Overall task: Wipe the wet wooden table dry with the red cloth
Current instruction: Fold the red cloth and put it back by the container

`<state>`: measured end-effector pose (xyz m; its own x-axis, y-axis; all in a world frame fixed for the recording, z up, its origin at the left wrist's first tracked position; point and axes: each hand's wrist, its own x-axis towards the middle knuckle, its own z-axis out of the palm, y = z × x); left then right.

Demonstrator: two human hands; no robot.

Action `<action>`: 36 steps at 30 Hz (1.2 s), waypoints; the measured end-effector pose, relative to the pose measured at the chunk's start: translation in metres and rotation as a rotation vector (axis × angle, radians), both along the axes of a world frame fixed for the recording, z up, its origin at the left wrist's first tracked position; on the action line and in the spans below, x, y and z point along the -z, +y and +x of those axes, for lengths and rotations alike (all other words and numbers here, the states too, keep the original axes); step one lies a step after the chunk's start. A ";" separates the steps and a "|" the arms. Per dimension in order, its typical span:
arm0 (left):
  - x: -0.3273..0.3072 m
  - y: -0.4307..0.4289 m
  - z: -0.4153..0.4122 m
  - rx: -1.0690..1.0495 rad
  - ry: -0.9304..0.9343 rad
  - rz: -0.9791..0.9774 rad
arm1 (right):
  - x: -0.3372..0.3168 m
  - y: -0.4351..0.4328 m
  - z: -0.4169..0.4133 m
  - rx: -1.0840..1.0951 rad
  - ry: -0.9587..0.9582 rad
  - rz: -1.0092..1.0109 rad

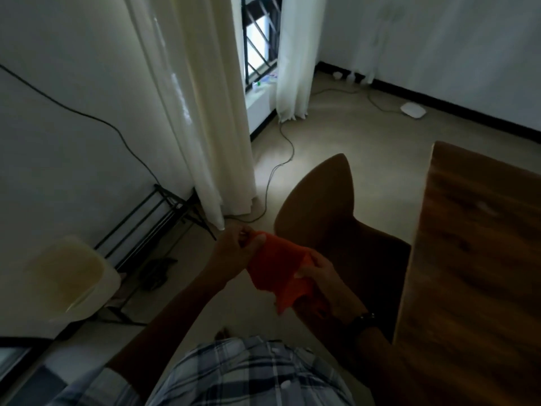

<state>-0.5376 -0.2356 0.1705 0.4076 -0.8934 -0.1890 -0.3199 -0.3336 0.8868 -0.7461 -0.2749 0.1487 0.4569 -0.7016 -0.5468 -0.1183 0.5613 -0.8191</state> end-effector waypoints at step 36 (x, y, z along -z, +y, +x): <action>-0.055 0.104 0.125 -0.761 0.294 -0.102 | -0.013 -0.031 0.168 -0.633 0.313 -1.115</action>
<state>-0.4127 -0.1316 0.2257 0.8555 -0.4108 -0.3151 0.2112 -0.2788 0.9369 -0.5782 -0.3059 0.1614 0.8310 -0.5547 0.0404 -0.3766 -0.6145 -0.6932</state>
